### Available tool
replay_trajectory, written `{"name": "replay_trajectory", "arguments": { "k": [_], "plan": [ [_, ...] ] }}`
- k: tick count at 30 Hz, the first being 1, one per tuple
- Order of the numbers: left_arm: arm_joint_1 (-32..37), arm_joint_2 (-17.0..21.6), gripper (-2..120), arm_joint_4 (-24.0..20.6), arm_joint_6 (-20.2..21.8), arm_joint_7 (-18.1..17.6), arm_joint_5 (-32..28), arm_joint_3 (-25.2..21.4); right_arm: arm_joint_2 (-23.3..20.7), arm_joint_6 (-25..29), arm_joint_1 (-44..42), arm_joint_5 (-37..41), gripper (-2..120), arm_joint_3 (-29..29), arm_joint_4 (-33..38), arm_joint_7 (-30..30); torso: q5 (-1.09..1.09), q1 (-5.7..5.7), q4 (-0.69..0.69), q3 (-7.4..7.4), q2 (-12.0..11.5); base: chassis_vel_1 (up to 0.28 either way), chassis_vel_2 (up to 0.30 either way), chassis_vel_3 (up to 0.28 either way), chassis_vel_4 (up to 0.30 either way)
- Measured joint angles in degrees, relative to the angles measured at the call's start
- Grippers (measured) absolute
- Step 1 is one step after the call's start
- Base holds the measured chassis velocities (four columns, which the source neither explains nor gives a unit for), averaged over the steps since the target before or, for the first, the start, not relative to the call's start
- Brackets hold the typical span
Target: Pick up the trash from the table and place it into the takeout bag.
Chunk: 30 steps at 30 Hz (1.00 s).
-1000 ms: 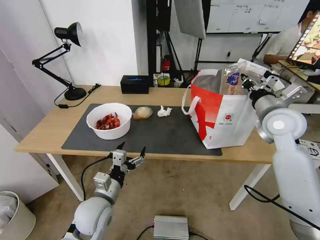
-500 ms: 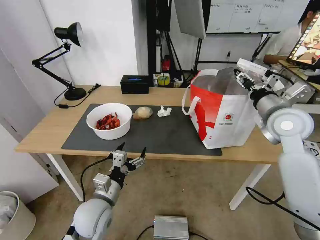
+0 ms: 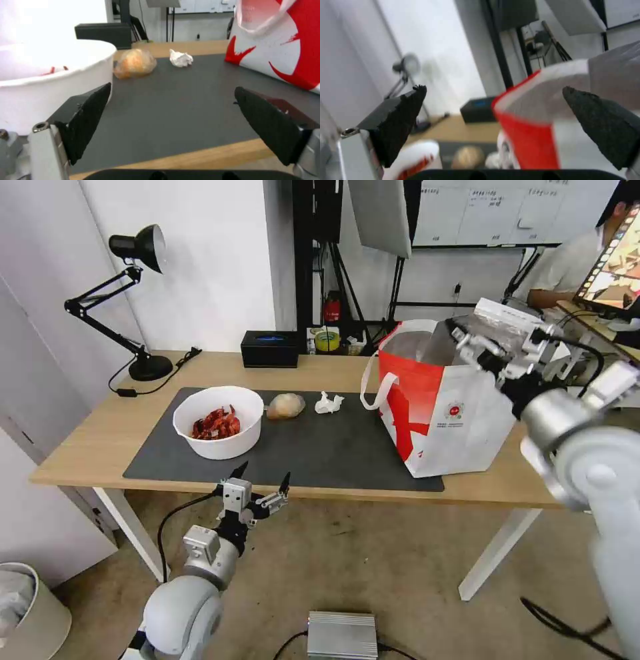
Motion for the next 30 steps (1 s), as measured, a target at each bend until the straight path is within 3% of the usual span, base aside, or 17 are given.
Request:
{"name": "replay_trajectory", "arguments": {
  "k": [11, 20, 30],
  "plan": [
    [2.55, 1.06, 100, -1.59, -1.08, 0.95, -0.09, -2.95, 2.15, 6.76, -18.48, -19.65, 100, -2.17, 3.24, -8.61, 0.00, 0.00, 0.01, 0.00, 0.00, 0.000, 0.000, 0.000, 0.000],
    [3.39, 2.18, 100, -0.97, -1.28, 2.60, 0.03, -4.81, 2.57, 9.24, -24.47, -27.79, 100, -3.73, 0.66, -12.66, 0.00, 0.01, 0.01, 0.00, 0.00, 0.000, 0.000, 0.000, 0.000],
    [4.94, 2.87, 100, 0.15, -0.31, 4.81, 0.87, -6.45, 4.53, 13.04, -28.73, -33.49, 100, -6.44, -2.22, -13.33, 0.00, 0.00, 0.01, 0.00, 0.00, 0.000, 0.000, 0.000, 0.000]
  ]
}}
